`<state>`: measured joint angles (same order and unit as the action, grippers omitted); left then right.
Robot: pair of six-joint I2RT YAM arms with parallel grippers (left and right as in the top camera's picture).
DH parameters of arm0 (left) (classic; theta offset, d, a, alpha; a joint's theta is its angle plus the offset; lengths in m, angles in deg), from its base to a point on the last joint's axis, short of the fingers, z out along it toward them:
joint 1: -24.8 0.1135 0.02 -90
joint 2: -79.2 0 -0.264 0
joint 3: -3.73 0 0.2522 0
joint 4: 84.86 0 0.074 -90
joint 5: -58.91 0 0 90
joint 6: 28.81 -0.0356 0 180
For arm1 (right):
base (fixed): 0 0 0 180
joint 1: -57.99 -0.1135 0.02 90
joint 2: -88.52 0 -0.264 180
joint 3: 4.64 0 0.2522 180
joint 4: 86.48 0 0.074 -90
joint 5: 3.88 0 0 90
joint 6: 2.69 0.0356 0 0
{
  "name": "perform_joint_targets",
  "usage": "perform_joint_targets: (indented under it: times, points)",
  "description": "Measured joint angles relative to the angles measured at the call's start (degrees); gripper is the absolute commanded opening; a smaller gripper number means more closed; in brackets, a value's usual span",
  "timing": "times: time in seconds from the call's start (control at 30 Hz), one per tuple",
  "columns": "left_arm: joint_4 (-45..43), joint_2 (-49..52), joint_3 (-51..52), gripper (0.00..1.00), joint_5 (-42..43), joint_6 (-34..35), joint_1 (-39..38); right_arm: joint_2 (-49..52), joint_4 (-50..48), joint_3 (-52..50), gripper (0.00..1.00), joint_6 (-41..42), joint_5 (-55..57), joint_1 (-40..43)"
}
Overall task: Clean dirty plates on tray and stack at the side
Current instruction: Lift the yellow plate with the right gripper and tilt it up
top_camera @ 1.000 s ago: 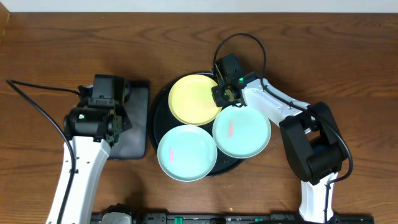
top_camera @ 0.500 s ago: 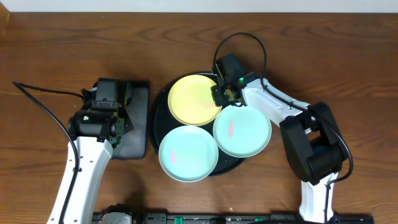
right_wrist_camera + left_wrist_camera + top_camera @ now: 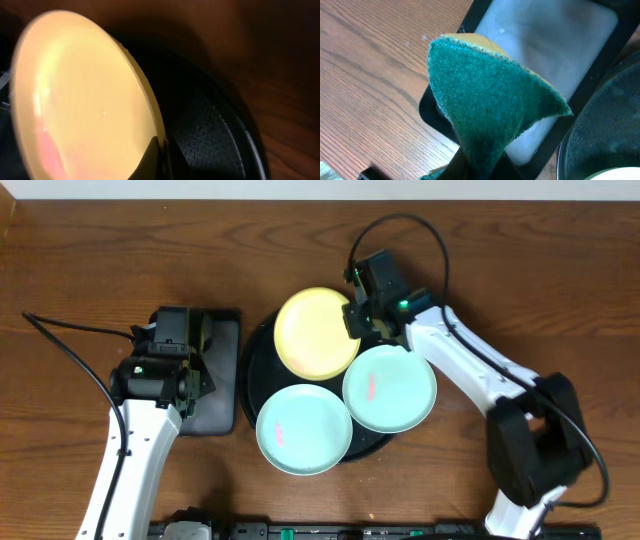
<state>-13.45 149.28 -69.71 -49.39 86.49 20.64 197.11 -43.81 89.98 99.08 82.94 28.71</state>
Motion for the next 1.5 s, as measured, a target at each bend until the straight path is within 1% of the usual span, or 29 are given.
perform_joint_targets:
  times: [0.13, 0.43, 0.7, 0.83, 1.13, 1.4, 1.5]
  points:
    - [0.0, 0.0, 0.0, 0.08, 0.3, 0.0, 0.0, -2.0, 0.0, 0.0, 0.01, 4.2, 0.0, 0.0]
    - [-0.1, 0.0, 0.0, 0.07, 2.2, 0.0, 0.0, -2.1, -1.2, 0.0, 0.01, 14.1, 0.0, -0.6]
    - [-0.1, 0.0, 0.0, 0.07, 3.0, 0.0, 0.0, -2.1, -6.8, 0.0, 0.01, 19.6, 0.7, -6.5]
    - [0.0, 0.0, 0.0, 0.07, 3.0, 0.0, 0.0, -2.1, -9.8, 0.0, 0.01, 21.8, 3.7, -9.9]
    - [1.6, 0.0, 0.0, 0.07, 3.0, 0.0, 0.0, -0.4, -21.9, 0.0, 0.01, 23.7, 13.7, -18.0]
    - [3.3, 0.0, 0.1, 0.07, 3.0, 0.0, 0.0, 7.2, -34.1, 0.0, 0.01, 23.6, 19.9, -22.4]
    - [3.5, 0.0, 0.1, 0.07, 3.0, 0.2, 0.0, 10.2, -38.7, -0.1, 0.01, 21.4, 21.8, -23.2]
